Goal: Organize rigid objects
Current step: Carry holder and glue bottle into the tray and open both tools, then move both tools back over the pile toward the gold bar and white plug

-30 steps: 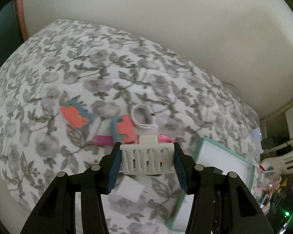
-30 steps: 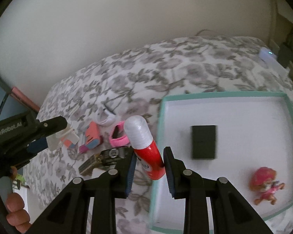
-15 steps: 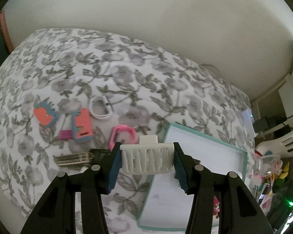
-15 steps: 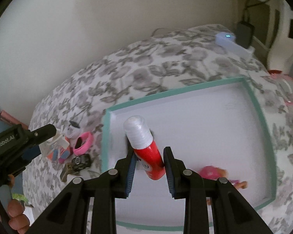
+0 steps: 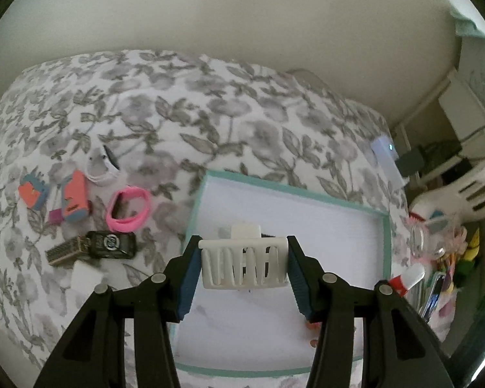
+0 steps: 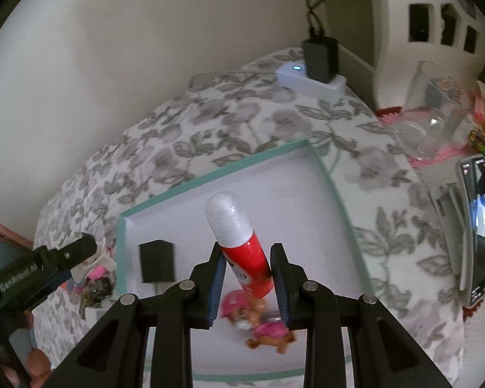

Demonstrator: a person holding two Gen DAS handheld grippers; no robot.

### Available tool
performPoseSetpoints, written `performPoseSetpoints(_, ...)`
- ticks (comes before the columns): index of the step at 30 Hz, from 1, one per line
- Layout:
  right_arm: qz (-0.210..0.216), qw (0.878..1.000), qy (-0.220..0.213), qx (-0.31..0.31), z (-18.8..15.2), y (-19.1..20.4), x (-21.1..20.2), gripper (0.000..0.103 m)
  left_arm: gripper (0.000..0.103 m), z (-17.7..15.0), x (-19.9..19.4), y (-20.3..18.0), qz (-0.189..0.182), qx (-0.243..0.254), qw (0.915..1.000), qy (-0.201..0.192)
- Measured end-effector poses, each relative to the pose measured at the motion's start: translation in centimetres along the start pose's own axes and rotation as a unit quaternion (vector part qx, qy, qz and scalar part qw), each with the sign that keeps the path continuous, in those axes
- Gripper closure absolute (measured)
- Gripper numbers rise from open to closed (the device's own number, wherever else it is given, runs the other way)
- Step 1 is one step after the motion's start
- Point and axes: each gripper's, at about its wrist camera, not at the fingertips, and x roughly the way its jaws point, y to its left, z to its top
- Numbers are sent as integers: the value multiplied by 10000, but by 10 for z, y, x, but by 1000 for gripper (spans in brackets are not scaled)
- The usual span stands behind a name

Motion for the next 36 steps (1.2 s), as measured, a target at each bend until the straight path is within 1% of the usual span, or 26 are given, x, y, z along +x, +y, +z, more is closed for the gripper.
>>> performPoseSetpoints(4,-175,9996,214,25,-5,-8,17,73,51,-6,16,-3,52,40,9998,212)
performPoseSetpoints(10,-218,9987,450,-28,-13,-5,36,73,51,-17,41,9,149,-67,9983,567)
performPoseSetpoints(15,-339,9982,452,-205,-15,5,39,73,51,-21,47,18,210,-82,9976,660)
performPoseSetpoints(18,-329,9981,449,-249,-15,10,38,73,51,-22,47,22,263,-80,9973,682)
performPoseSetpoints(21,-454,9975,415,-356,-15,14,37,73,49,-23,49,29,244,-178,9967,748)
performPoseSetpoints(23,-536,9970,376,-420,-15,16,35,73,40,-24,48,32,238,-192,9965,778)
performPoseSetpoints(25,-566,9968,347,-435,-14,18,33,73,35,-24,46,34,215,-187,9965,785)
performPoseSetpoints(31,-610,9963,241,-549,-14,30,25,72,24,-23,37,36,263,-123,9972,685)
performPoseSetpoints(33,-616,9960,201,-620,-14,36,23,68,24,-22,34,39,323,-127,9973,652)
performPoseSetpoints(35,-612,9956,166,-691,-16,43,22,50,22,-21,29,45,389,-160,9973,596)
performPoseSetpoints(36,-610,9953,154,-737,-17,48,22,47,22,-20,28,47,429,-176,9973,575)
